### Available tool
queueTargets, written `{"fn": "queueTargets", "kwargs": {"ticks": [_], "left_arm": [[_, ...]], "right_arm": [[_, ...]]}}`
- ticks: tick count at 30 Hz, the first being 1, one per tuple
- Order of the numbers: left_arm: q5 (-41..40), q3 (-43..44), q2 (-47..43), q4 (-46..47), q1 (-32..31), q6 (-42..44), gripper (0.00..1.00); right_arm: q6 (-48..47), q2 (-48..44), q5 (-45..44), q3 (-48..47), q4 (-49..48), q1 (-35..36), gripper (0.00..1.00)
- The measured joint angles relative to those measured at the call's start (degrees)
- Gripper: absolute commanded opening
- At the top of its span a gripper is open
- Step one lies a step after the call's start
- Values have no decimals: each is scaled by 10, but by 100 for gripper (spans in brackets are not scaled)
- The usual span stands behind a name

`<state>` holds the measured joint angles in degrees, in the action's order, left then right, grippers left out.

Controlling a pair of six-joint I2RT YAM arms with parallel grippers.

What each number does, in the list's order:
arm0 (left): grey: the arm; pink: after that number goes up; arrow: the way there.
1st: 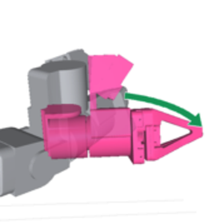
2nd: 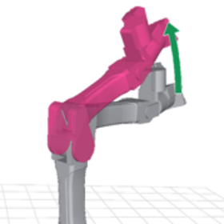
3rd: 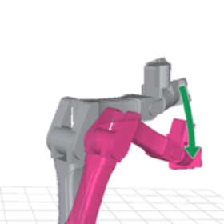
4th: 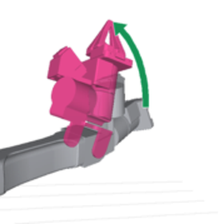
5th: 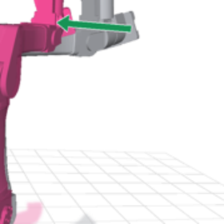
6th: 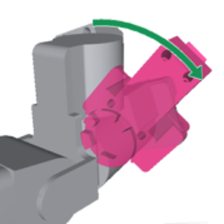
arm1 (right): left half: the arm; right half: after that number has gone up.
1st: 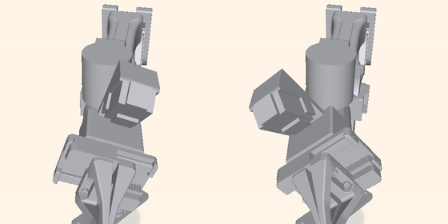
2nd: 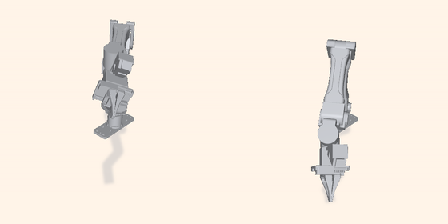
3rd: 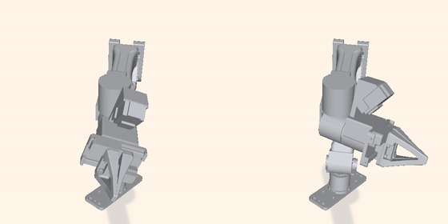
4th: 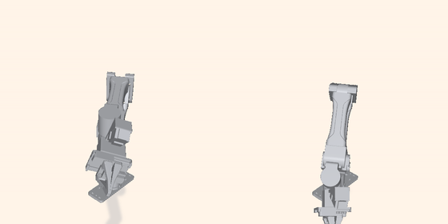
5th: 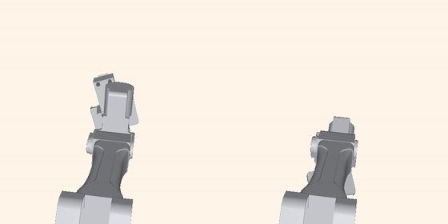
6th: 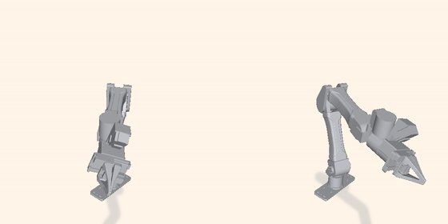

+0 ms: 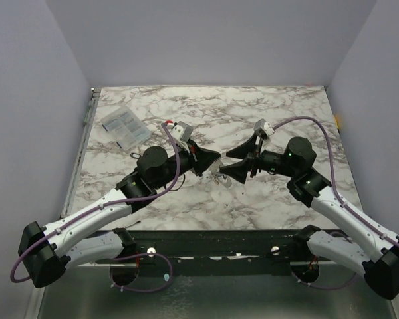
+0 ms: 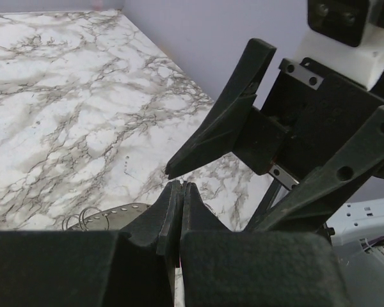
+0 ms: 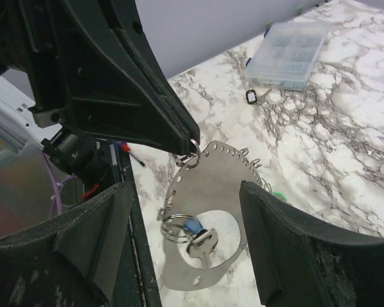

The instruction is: Put the keys on the keyring

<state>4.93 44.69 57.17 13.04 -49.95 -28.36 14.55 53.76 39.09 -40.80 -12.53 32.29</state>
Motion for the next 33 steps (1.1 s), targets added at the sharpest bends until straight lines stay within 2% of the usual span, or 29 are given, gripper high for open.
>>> {"fn": "queueTargets", "kwargs": {"ticks": [12,25,28,33], "left_arm": [[21,0,0,10,0,-4,0],[32,-2,0,24,0,-12,0],[32,-3,0,25,0,-12,0],[32,-7,0,33,0,-13,0]], "right_arm": [[-11,40,-6,-1,-21,10,57],[4,50,-14,-1,-51,12,54],[9,52,-16,-1,-56,13,46],[16,54,-15,-1,-64,16,25]]}}
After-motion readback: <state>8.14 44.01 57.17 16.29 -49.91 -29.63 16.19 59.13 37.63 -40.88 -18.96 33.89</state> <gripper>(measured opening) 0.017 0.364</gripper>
